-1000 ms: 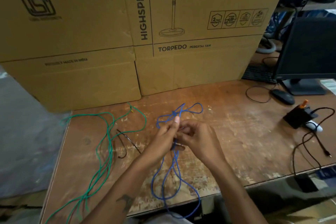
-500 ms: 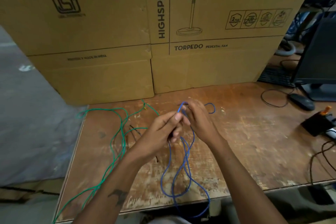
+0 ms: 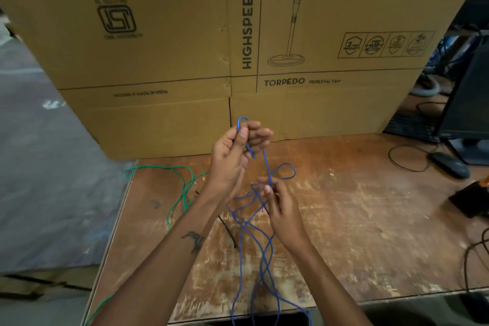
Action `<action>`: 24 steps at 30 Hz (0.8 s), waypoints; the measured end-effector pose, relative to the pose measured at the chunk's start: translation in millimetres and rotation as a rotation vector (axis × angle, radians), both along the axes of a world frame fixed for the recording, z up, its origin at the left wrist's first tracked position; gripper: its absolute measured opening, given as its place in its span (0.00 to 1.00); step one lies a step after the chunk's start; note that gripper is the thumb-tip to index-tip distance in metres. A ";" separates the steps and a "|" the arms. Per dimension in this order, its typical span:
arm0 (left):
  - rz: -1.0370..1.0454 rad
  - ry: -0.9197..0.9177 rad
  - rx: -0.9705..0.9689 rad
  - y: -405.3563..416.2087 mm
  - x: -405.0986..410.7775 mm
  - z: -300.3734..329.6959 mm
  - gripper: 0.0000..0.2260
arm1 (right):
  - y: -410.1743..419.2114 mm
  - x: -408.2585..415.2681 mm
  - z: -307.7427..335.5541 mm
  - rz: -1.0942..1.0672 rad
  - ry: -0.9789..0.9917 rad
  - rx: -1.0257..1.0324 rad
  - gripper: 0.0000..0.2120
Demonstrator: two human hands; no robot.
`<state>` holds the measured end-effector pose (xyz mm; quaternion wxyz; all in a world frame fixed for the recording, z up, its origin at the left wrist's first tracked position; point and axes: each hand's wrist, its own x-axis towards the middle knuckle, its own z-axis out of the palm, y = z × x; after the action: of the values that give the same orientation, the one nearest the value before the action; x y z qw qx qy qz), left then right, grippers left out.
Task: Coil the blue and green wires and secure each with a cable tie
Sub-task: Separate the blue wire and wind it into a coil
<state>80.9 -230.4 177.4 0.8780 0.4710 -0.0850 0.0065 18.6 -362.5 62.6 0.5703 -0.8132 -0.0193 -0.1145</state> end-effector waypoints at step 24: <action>0.164 0.116 -0.278 -24.5 -8.3 -27.8 0.14 | -27.1 -93.4 60.1 0.213 0.108 -0.479 0.05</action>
<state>72.6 -254.9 149.6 0.9346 0.3500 0.0063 0.0627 -74.8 -389.6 122.7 0.3704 -0.9234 -0.1010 -0.0026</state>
